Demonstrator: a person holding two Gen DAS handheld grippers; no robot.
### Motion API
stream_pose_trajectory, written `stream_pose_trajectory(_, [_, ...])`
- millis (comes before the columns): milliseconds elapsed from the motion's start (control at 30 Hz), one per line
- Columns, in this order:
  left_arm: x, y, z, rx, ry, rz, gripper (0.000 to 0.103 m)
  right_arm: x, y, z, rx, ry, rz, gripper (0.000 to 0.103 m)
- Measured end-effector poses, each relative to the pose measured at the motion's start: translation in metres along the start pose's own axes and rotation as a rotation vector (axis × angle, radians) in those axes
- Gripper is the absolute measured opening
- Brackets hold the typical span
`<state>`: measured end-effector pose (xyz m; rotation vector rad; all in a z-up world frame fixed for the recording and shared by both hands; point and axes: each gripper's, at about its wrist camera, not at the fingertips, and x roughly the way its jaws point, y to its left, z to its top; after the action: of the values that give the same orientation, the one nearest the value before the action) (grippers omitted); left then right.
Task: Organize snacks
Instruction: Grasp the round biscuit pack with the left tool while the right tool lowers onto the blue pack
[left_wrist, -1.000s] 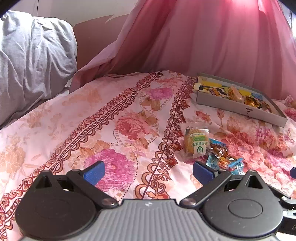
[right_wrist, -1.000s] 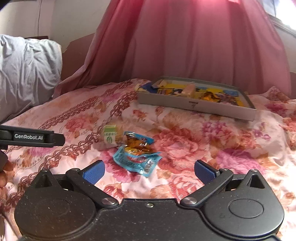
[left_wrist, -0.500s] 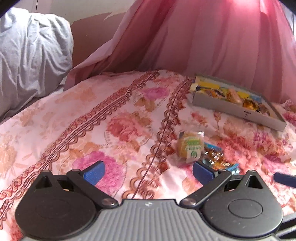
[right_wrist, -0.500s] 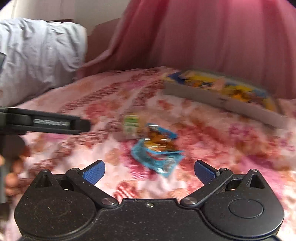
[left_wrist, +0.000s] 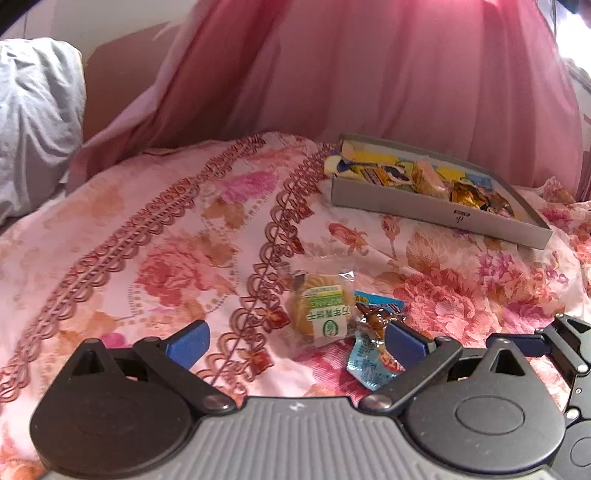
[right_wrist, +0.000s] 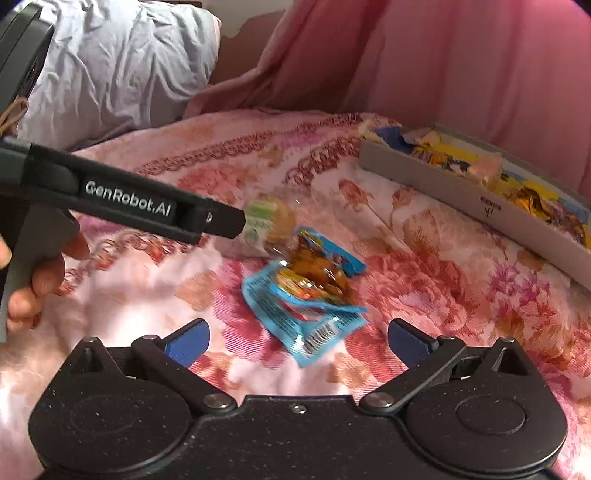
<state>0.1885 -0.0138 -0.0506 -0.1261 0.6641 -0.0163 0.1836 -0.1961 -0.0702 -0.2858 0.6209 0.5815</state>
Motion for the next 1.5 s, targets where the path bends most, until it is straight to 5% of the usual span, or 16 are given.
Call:
stream_pose_trajectory(300, [0.046,-0.009,0.014,-0.028,0.065,0.021,0.100,0.036,-0.018,-0.004,0.046,0.027,0.018,0.087])
stream_pose_trajectory(667, [0.071,-0.007,0.015,-0.087,0.117,-0.001,0.058,0.047,-0.018,0.001,0.018,-0.024,0.052,0.087])
stream_pose_trajectory(767, [0.072,-0.004,0.016,-0.109,0.124,-0.008,0.053,0.048,-0.018,0.005,0.008,-0.020,0.046,0.087])
stream_pose_trajectory(1167, [0.057,0.010,0.016,-0.162,0.118,0.011,0.052,0.054,-0.021,0.007,-0.014,-0.038,0.068,0.090])
stream_pose_trajectory(1400, [0.046,0.009,0.011,-0.177,0.104,0.032,0.052,0.052,-0.022,0.010,0.003,-0.045,0.073,0.065])
stream_pose_trajectory(1500, [0.040,0.010,0.009,-0.192,0.098,0.046,0.052,0.046,-0.017,0.010,-0.014,-0.021,0.070,0.063])
